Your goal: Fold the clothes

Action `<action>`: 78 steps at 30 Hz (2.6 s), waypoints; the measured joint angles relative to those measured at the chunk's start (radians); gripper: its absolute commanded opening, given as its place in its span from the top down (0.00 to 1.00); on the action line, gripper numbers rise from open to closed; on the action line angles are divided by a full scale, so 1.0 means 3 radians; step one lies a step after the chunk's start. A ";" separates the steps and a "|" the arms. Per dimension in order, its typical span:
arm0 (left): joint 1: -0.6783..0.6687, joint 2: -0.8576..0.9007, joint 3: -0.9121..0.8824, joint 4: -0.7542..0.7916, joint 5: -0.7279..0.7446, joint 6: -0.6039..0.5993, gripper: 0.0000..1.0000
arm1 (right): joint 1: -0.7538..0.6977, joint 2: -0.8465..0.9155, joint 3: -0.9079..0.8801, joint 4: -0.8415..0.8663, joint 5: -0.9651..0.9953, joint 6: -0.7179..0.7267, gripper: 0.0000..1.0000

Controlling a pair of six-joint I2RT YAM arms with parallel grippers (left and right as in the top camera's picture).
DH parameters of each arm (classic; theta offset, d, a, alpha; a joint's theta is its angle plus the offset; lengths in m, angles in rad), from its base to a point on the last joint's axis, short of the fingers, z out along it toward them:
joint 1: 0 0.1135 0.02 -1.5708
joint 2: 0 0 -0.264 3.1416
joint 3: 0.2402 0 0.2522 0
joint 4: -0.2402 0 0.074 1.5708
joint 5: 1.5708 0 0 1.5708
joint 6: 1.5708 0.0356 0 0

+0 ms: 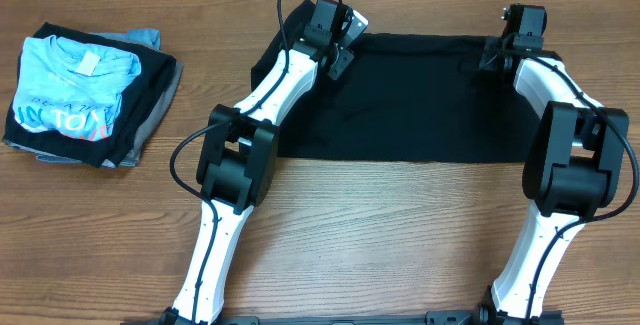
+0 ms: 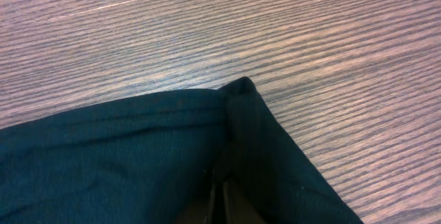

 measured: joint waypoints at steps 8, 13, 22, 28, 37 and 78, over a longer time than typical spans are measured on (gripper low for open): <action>0.0000 0.0005 0.0083 -0.0019 -0.0253 -0.0013 0.95 | 0.0000 0.0000 0.0000 -0.0003 0.0000 -0.0001 0.96; 0.0000 0.0017 0.0455 -0.0224 -0.0285 -0.0014 0.95 | 0.0000 0.0000 0.0000 0.0000 0.0000 0.0001 0.96; 0.0000 0.0018 0.0919 -0.1208 -0.0366 -0.0013 0.96 | 0.0000 0.0000 0.0000 -0.0093 0.0050 -0.0083 0.96; 0.0006 0.0036 0.1469 -0.1977 -0.0384 -0.0013 0.96 | 0.0000 -0.0050 0.0000 -0.0491 0.0023 -0.0431 0.96; 0.0009 0.0036 0.1980 -0.2626 -0.0385 0.0003 0.95 | 0.0000 -0.0595 0.0000 -0.0772 0.0011 -0.0589 0.96; -0.0215 0.0036 0.1762 -0.4046 -0.0061 -0.0666 0.96 | -0.0916 -0.0950 0.0006 -0.2759 -0.1049 -0.1818 0.96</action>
